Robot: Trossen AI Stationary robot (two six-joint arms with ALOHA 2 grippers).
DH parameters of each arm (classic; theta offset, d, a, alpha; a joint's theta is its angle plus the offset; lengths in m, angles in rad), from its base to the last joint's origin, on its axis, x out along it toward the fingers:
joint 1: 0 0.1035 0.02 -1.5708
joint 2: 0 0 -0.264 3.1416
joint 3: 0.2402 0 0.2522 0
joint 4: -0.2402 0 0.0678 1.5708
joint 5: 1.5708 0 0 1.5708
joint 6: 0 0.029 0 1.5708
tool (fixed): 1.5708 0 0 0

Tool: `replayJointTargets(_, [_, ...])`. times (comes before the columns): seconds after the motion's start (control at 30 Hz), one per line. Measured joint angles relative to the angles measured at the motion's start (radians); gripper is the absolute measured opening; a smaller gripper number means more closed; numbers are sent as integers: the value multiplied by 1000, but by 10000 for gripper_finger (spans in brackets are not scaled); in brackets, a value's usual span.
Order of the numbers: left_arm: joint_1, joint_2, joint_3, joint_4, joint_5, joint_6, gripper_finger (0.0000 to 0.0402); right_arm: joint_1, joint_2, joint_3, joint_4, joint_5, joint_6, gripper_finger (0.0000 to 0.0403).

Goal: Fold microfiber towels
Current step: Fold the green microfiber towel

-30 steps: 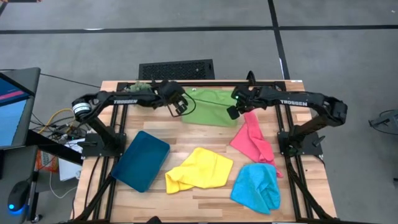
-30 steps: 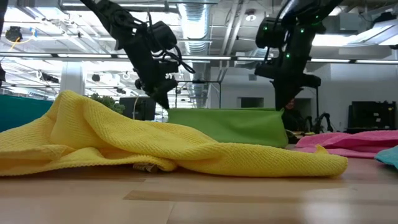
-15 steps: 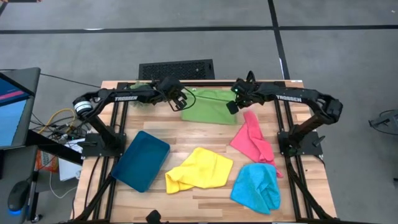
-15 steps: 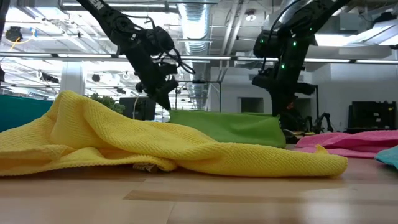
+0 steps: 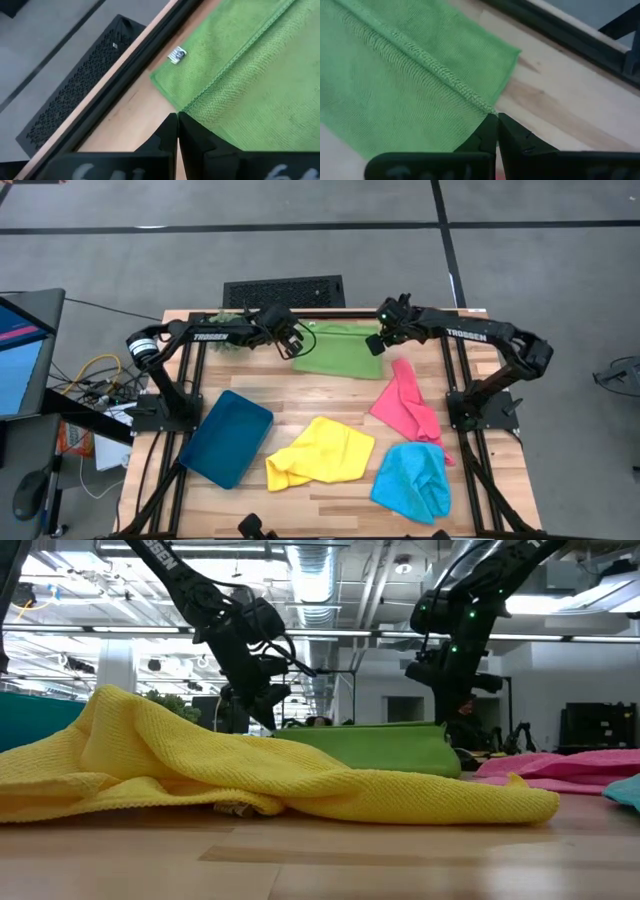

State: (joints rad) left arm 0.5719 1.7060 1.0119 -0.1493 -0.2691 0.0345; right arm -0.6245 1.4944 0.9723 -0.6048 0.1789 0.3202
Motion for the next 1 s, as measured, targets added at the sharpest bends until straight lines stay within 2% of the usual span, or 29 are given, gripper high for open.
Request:
replayJointTargets(0.3, [7, 33, -1, -4, 22, -26, 0, -35, 0, 0, 43, -23, -15, 43])
replayJointTargets(0.47, [10, 36, -1, -4, -20, -29, 0, -35, 0, 0, 48, -16, -15, 47])
replayJointTargets(0.77, [19, 37, -2, 0, -9, -21, 0, -48, 103, -1, 61, -46, -16, 47])
replayJointTargets(1.0, [21, 48, -2, 3, -2, -21, 1, -45, 118, -1, 85, -67, -22, 56])
